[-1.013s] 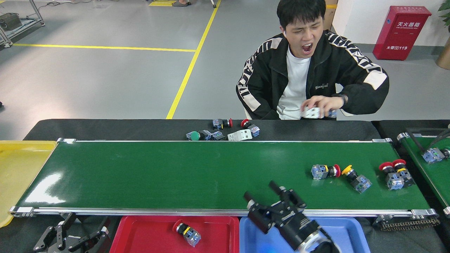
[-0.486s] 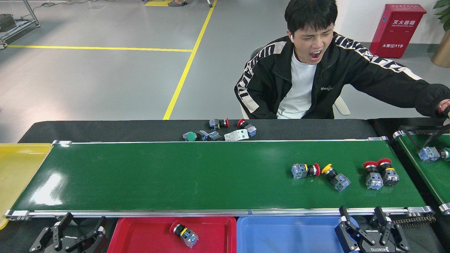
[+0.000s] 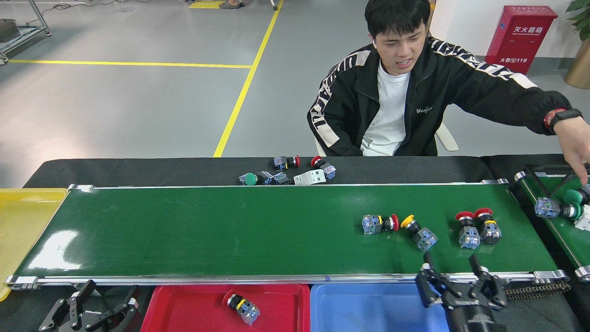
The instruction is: Pick switch part from conveyor to tray
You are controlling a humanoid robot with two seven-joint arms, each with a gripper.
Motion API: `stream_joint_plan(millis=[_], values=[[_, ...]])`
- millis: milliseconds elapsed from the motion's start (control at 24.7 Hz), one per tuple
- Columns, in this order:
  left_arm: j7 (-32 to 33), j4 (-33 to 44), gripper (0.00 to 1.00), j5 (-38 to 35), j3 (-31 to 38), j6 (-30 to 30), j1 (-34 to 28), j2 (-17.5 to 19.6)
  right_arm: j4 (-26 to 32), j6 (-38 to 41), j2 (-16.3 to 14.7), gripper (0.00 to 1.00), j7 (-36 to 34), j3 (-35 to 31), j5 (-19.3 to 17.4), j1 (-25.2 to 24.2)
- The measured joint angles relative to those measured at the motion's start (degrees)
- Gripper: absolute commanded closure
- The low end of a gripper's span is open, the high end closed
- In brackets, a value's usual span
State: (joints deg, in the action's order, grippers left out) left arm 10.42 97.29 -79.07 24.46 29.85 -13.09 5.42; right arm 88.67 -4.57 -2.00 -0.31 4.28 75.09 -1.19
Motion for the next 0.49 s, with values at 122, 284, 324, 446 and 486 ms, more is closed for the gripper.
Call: stream_joint_plan(millis=[122, 284, 324, 446, 486], values=[[0.0, 0.0, 0.0, 0.0, -0.1, 0.0, 0.0, 0.0, -6.9, -4.0, 0.0, 0.0, 1.6, 4.3, 0.1, 6.3], [0.0, 0.0, 0.0, 0.0, -0.2, 0.1, 0.0, 0.0, -14.2, -6.5, 0.0, 0.0, 2.6, 8.7, 0.1, 11.7], [0.0, 0.0, 0.0, 0.0, -0.2, 0.1, 0.0, 0.0, -15.2, -6.7, 0.0, 0.02, 2.8, 9.8, 0.1, 12.2], [0.0, 0.1, 0.0, 0.0, -0.2, 0.1, 0.0, 0.0, -15.8, -7.1, 0.0, 0.21, 3.1, 11.2, 0.1, 12.7], [0.0, 0.2, 0.0, 0.0, -0.3, 0.1, 0.0, 0.0, -15.8, -7.2, 0.0, 0.47, 3.5, 11.5, -0.2, 12.8]])
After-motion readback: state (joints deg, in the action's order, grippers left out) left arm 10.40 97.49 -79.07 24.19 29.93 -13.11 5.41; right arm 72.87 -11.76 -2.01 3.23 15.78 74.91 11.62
